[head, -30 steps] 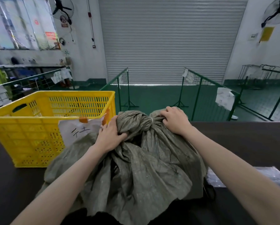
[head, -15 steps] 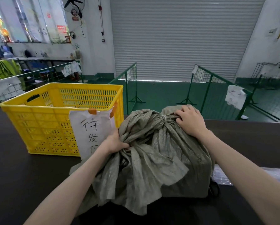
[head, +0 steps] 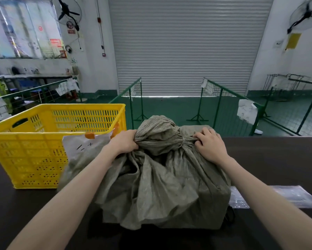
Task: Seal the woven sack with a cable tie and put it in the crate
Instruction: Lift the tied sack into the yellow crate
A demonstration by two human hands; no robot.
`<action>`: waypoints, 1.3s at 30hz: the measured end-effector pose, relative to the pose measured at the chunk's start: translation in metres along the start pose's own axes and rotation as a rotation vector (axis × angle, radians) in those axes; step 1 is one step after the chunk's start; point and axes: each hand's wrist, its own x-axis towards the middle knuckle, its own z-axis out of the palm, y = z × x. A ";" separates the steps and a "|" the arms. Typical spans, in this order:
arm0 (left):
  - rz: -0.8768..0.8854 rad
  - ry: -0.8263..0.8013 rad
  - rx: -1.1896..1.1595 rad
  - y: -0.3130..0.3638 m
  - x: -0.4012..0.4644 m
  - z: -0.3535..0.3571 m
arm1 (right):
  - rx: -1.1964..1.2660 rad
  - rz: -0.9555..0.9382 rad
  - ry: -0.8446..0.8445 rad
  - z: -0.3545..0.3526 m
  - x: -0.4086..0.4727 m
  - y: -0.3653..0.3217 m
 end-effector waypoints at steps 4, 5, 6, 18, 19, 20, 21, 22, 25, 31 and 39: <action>0.095 0.071 0.057 0.020 0.007 -0.005 | -0.007 -0.051 -0.072 -0.004 0.001 0.000; 0.111 0.052 0.049 0.026 0.009 -0.003 | -0.024 -0.075 -0.093 -0.005 0.000 0.002; 0.130 0.016 0.040 0.031 0.011 0.001 | -0.032 -0.095 -0.104 -0.005 0.000 0.005; 0.136 -0.211 0.067 0.035 0.021 0.087 | -0.077 -0.198 -0.204 -0.004 0.004 0.011; 0.130 -0.181 0.087 0.033 0.023 0.088 | -0.079 -0.201 -0.197 -0.003 0.005 0.009; 0.107 -0.149 0.083 0.032 0.025 0.088 | -0.075 -0.201 -0.187 -0.002 0.005 0.009; 0.080 -0.118 0.068 0.030 0.027 0.089 | -0.066 -0.197 -0.176 -0.002 0.006 0.008; 0.063 -0.086 0.058 0.028 0.028 0.090 | -0.056 -0.190 -0.167 -0.001 0.006 0.008; 0.027 -0.007 0.039 0.033 0.026 0.090 | -0.061 -0.186 -0.150 -0.001 0.003 0.007; 0.024 0.107 0.233 0.051 0.013 0.073 | -0.157 -0.252 -0.107 -0.004 -0.002 0.009; 0.248 0.368 0.362 0.081 0.014 0.027 | -0.329 -0.269 0.108 -0.039 0.009 0.008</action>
